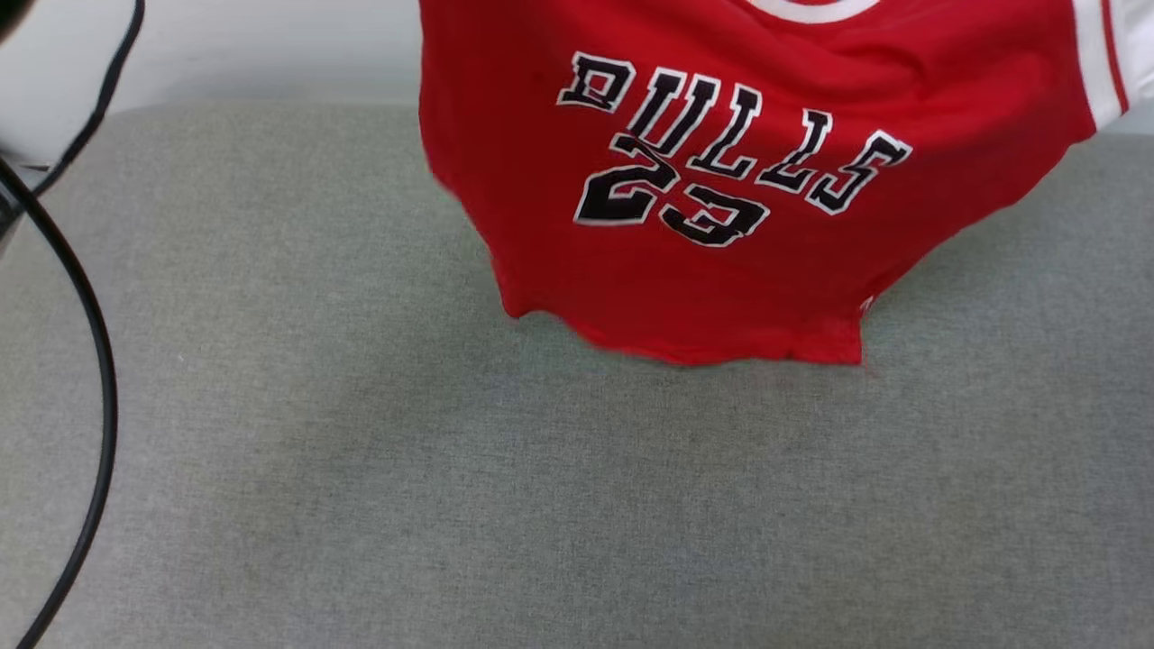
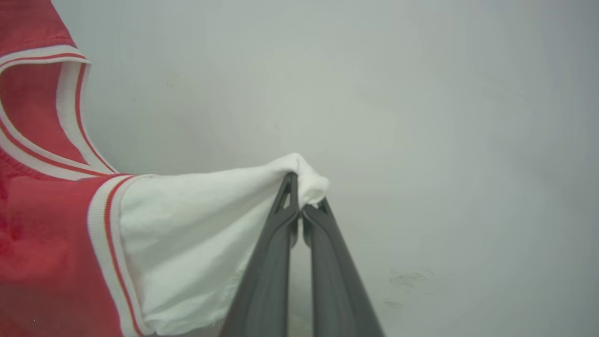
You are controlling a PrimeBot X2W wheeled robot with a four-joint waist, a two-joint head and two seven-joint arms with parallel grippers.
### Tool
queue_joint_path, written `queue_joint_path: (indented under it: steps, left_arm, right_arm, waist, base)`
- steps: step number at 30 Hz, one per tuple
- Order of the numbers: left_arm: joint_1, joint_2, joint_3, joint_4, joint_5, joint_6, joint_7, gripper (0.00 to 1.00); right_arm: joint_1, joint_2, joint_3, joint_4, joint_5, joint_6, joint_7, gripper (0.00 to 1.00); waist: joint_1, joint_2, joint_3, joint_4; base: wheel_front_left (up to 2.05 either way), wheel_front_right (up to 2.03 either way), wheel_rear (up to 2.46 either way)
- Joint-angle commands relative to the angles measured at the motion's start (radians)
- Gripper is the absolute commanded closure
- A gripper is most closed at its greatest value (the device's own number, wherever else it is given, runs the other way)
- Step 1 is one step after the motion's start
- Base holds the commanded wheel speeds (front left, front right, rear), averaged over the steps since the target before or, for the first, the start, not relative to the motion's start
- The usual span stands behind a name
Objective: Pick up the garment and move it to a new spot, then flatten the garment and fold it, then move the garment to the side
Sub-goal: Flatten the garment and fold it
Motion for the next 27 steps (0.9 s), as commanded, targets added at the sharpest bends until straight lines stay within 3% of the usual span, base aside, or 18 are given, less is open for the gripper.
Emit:
queue_joint_path:
  steps: [1,9,14,22,27]
  left_arm:
    - [-0.015,-0.001,0.005,0.002,0.0,0.004,0.001,1.0]
    - [-0.122,-0.039,0.043,0.098,-0.007,-0.028,-0.005,1.0]
    - [-0.233,-0.096,0.068,0.207,0.009,-0.047,-0.032,1.0]
    - [-0.401,-0.169,0.111,0.357,0.043,-0.067,-0.117,1.0]
    - [-0.443,-0.202,0.107,0.441,0.05,-0.081,-0.155,1.0]
  right_arm:
    - [-0.032,0.002,0.01,0.01,0.002,-0.001,-0.003,1.0]
    - [-0.286,0.028,0.12,0.105,-0.009,-0.001,0.015,1.0]
    - [-0.501,0.062,0.191,0.208,-0.038,-0.001,0.01,1.0]
    - [-0.829,0.14,0.282,0.405,-0.092,-0.001,-0.058,1.0]
    - [-0.947,0.184,0.339,0.523,-0.096,-0.001,-0.111,1.0]
  waist:
    - [0.0,0.0,0.018,0.004]
    - [0.0,0.0,0.155,0.008]
    - [0.0,0.0,0.264,0.005]
    - [0.0,0.0,0.388,-0.006]
    - [0.0,0.0,0.42,-0.005]
  base:
    - [0.0,0.0,0.0]
    - [0.0,0.0,0.0]
    - [0.0,0.0,0.0]
    - [0.0,0.0,0.0]
    - [0.0,0.0,0.0]
